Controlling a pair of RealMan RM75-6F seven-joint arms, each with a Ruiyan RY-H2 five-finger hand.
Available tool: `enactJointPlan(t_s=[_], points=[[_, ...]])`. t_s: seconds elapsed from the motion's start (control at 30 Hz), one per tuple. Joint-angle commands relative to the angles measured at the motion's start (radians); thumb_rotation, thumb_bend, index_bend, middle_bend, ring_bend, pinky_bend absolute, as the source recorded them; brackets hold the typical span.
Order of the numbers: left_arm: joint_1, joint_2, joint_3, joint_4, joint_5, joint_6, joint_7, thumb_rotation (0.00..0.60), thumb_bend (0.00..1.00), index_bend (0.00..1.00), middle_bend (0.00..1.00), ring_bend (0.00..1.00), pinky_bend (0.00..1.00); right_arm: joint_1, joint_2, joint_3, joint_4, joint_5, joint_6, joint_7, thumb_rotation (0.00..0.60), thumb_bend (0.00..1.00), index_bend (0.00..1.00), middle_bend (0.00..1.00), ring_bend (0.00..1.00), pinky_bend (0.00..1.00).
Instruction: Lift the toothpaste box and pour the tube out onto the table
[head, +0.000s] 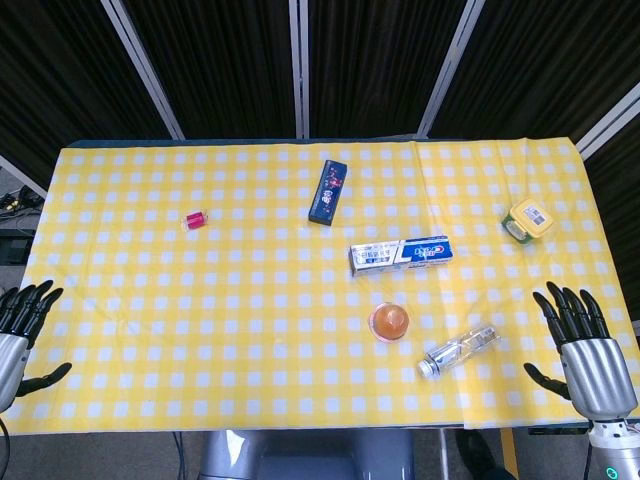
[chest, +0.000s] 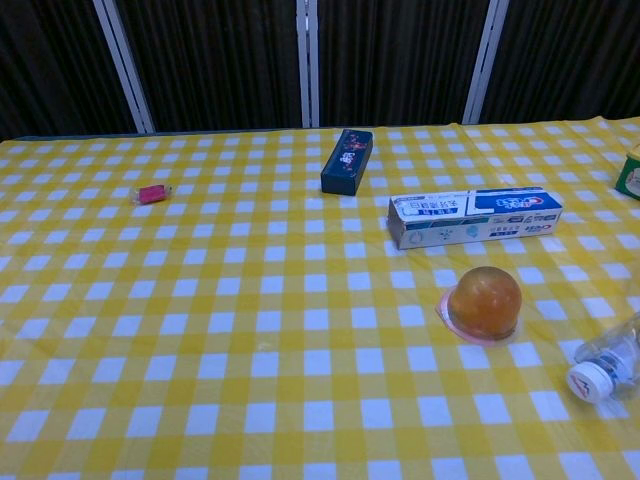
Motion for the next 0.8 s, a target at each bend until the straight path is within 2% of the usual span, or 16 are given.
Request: enactJointPlan(t_s=[0.03,0.3,0.43,0.57,0.63,0.8], points=[[0.000,0.000,0.000,0.001,0.002,0.001,-0.003,0.600,0.00,0.00,0.00,0.00,0.00,-0.001,0.000,0.000,0.001,0.000,0.000,0.000,0.600,0.00,0.01,0.00,0.00,0.00],[-0.007,-0.008,-0.004,0.007,0.000,-0.009,-0.002,0.600,0.00,0.00,0.00,0.00,0.00,0.014,-0.012,0.002,0.011,0.024,-0.040,0.001,0.600,0.00,0.01,0.00,0.00,0.00],[-0.016,-0.019,-0.009,0.012,-0.007,-0.023,0.012,0.600,0.00,0.00,0.00,0.00,0.00,0.074,-0.013,0.034,0.012,0.051,-0.120,0.005,0.600,0.00,0.02,0.00,0.00,0.00],[-0.028,-0.027,-0.017,0.014,-0.031,-0.049,0.016,0.600,0.00,0.00,0.00,0.00,0.00,0.199,-0.018,0.105,0.014,0.097,-0.267,0.017,0.600,0.00,0.03,0.00,0.00,0.00],[-0.036,-0.032,-0.026,0.017,-0.049,-0.063,0.020,0.600,0.00,0.00,0.00,0.00,0.00,0.286,-0.040,0.151,0.043,0.137,-0.373,0.031,0.600,0.00,0.03,0.00,0.00,0.00],[-0.049,-0.045,-0.037,0.031,-0.087,-0.095,0.032,0.600,0.00,0.00,0.00,0.00,0.00,0.469,-0.114,0.220,0.147,0.282,-0.647,0.049,0.600,0.00,0.03,0.00,0.00,0.00]])
